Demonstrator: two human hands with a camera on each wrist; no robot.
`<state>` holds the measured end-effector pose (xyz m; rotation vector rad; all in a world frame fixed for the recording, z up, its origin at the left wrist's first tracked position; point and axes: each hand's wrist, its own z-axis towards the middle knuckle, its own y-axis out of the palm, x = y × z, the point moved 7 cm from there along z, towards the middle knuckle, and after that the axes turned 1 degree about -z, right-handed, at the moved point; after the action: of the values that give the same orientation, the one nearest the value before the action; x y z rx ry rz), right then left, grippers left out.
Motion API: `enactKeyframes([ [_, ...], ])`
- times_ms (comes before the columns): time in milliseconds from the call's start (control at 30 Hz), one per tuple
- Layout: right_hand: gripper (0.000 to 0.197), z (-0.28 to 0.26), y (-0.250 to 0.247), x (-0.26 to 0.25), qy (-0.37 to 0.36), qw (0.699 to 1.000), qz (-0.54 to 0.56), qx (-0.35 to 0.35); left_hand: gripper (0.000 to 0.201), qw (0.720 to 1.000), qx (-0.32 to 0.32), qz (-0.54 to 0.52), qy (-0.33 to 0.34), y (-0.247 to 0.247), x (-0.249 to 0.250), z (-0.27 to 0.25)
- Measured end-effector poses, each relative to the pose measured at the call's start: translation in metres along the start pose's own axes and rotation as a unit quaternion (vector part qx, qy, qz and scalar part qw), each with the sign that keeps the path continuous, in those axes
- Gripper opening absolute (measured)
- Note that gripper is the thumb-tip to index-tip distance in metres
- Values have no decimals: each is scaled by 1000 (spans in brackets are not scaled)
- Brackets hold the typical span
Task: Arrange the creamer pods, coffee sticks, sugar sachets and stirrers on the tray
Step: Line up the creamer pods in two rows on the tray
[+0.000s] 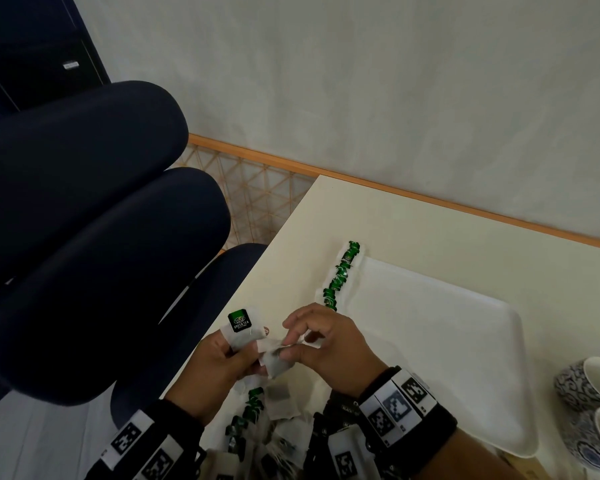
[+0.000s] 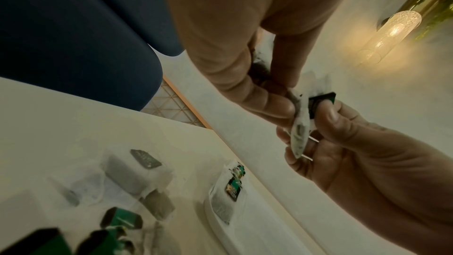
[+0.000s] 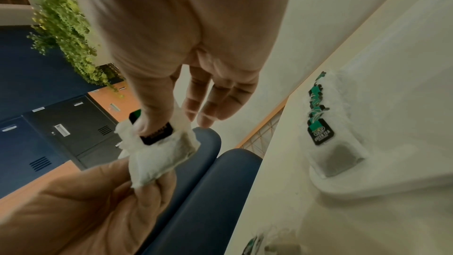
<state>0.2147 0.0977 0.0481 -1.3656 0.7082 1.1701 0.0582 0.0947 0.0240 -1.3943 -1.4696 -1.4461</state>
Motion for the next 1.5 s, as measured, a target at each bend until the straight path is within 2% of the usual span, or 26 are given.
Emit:
enactKeyframes([
  [133, 15, 1, -2, 3, 35, 999, 28, 14, 25, 1000, 9, 17, -7, -2, -3, 1],
  [233, 19, 0, -5, 4, 30, 999, 27, 35, 14, 999, 1, 38, -15, -2, -5, 1],
  [367, 21, -1, -7, 3, 11, 998, 37, 39, 27, 999, -14, 25, -23, -3, -7, 1],
  [433, 19, -2, -9, 3, 7, 999, 40, 31, 19, 999, 3, 23, -26, -5, -8, 1],
  [467, 18, -3, -10, 2, 6, 999, 38, 22, 13, 999, 17, 19, -30, -7, -8, 1],
  [567, 17, -4, -13, -1, 23, 999, 43, -20, 22, 997, 51, 26, -43, -17, -15, 4],
  [733, 12, -3, -10, -14, 52, 993, 57, -93, 23, 996, 55, 47, -44, -16, -14, 4],
  [900, 13, 7, -7, -14, 43, 997, -19, -61, 12, 997, 14, 75, -12, -7, -6, 4],
  [1067, 11, 10, -2, -3, 74, 996, 38, -40, 8, 996, -29, 84, 2, 6, 1, 0],
  [1200, 19, 10, -8, -4, 71, 996, 53, -10, 24, 998, 6, 54, -34, 0, -7, 2],
  [1367, 21, 7, -6, -27, 49, 993, 70, -87, 29, 997, 12, 47, -56, -2, -9, 2],
  [1500, 8, 12, -6, -36, 33, 997, 17, -74, 33, 995, -34, 61, -66, 9, -9, -2],
])
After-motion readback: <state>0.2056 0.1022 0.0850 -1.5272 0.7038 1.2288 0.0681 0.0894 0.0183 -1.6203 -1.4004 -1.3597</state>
